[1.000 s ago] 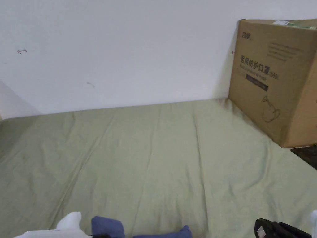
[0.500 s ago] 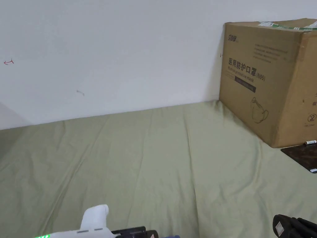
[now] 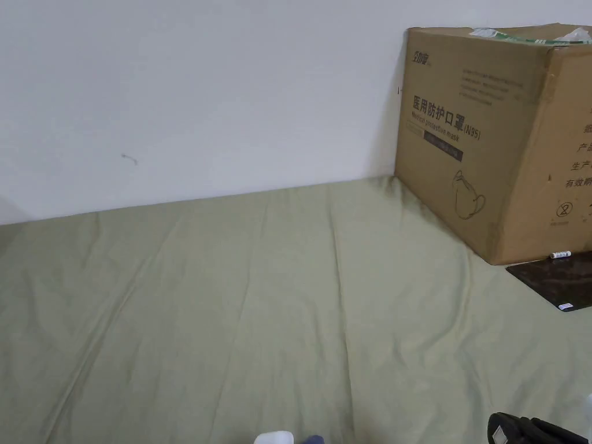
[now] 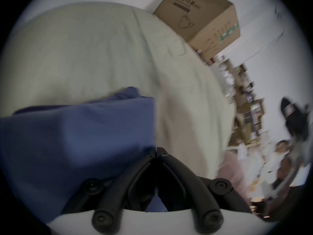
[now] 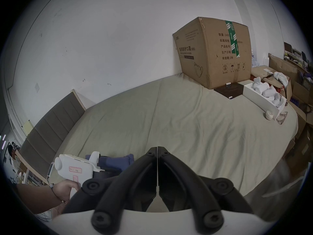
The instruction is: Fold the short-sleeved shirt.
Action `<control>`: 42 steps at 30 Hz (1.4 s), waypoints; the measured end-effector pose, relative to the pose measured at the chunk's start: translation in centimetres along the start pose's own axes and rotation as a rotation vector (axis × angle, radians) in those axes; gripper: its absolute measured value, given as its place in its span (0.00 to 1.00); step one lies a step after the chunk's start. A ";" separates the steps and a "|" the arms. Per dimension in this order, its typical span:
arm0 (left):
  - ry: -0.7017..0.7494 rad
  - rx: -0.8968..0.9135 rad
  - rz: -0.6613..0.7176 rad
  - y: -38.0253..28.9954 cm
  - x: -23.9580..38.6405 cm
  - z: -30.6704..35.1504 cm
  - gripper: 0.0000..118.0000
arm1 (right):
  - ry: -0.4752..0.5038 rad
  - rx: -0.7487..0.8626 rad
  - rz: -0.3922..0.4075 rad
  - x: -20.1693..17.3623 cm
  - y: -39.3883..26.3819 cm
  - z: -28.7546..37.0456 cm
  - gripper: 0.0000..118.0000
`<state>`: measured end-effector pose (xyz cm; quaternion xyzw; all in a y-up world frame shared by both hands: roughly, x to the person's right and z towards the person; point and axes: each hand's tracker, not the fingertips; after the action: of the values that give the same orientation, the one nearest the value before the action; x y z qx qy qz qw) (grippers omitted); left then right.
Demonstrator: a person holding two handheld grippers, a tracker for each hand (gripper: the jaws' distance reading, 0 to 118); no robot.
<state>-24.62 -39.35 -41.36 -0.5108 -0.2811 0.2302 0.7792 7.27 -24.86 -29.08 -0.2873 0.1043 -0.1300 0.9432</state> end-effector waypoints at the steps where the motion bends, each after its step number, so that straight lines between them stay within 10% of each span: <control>1: -0.049 0.015 0.040 0.0 0.0 0.8 0.02 | 0.015 0.001 -0.012 -0.1 0.0 0.0 0.00; 9: 0.342 0.680 -0.334 -4.1 9.1 19.9 0.02 | 0.183 0.154 0.067 -4.3 1.5 1.9 0.00; 14: 0.634 1.012 -0.446 -8.9 10.5 26.0 0.02 | 0.165 0.507 0.311 -8.5 -0.1 3.2 0.00; 19: 0.896 1.122 -0.526 -12.0 10.4 25.4 0.01 | 0.045 0.593 0.340 -10.6 -2.5 1.7 0.00; 27: 0.860 1.071 -0.429 -12.3 8.6 26.2 0.01 | 0.132 0.420 0.225 -8.5 -0.3 -0.3 0.00; 34: 0.707 0.871 -0.234 -11.6 2.9 26.0 0.01 | 0.526 -0.488 -0.058 -6.2 -5.7 -13.9 0.00; 42: 0.175 0.534 0.126 -9.2 -9.3 24.1 0.13 | 0.422 -0.610 -0.064 -3.8 -9.5 -18.5 0.00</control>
<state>-47.04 -32.72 -27.04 -0.3221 -0.1099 0.2989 0.8915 -3.10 -40.88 -38.26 -0.5253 0.3215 -0.1785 0.7673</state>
